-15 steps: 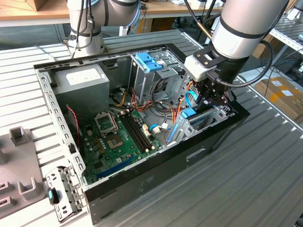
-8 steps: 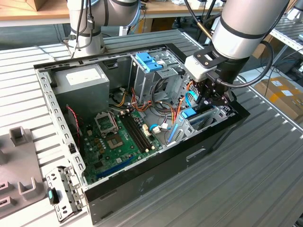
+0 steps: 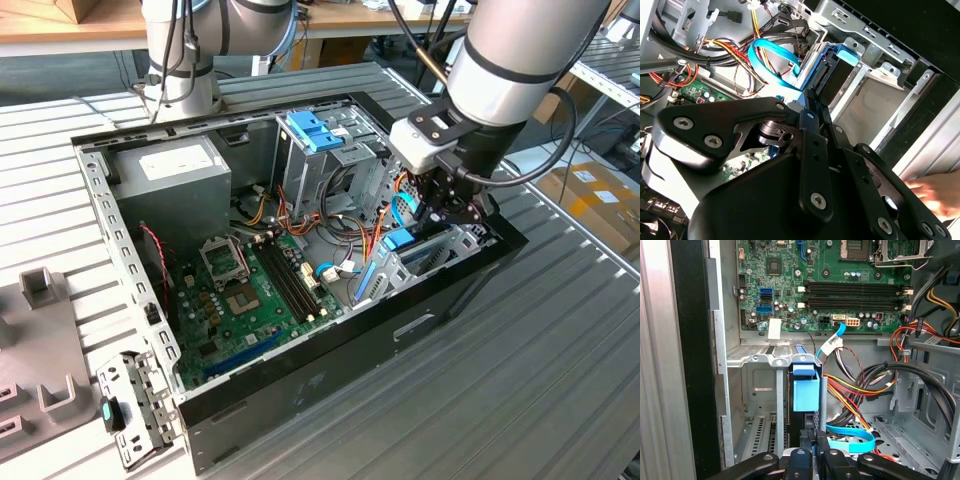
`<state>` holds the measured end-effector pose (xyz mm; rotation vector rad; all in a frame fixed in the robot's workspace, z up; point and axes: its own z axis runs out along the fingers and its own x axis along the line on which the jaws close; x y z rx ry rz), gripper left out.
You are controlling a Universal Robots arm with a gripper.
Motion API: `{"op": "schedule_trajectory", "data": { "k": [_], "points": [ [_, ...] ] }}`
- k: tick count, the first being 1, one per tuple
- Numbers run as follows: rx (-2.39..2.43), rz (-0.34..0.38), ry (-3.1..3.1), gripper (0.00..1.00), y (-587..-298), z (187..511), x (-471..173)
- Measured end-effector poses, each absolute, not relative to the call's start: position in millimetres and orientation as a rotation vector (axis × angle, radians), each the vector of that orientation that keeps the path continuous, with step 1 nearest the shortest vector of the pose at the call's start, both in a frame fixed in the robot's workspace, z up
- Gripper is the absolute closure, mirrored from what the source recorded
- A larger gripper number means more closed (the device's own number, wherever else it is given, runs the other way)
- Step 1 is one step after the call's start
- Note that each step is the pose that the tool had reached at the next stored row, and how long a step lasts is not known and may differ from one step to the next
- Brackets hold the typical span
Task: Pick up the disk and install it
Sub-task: 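Insert the first disk wire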
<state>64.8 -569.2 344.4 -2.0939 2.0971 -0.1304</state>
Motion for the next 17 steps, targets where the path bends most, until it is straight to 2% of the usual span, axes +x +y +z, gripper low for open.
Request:
{"op": "schedule_trajectory", "data": {
  "k": [17],
  "points": [
    [-2.091,-0.123,2.093,0.84,-569.2,346.9,65.3]
  ]
}}
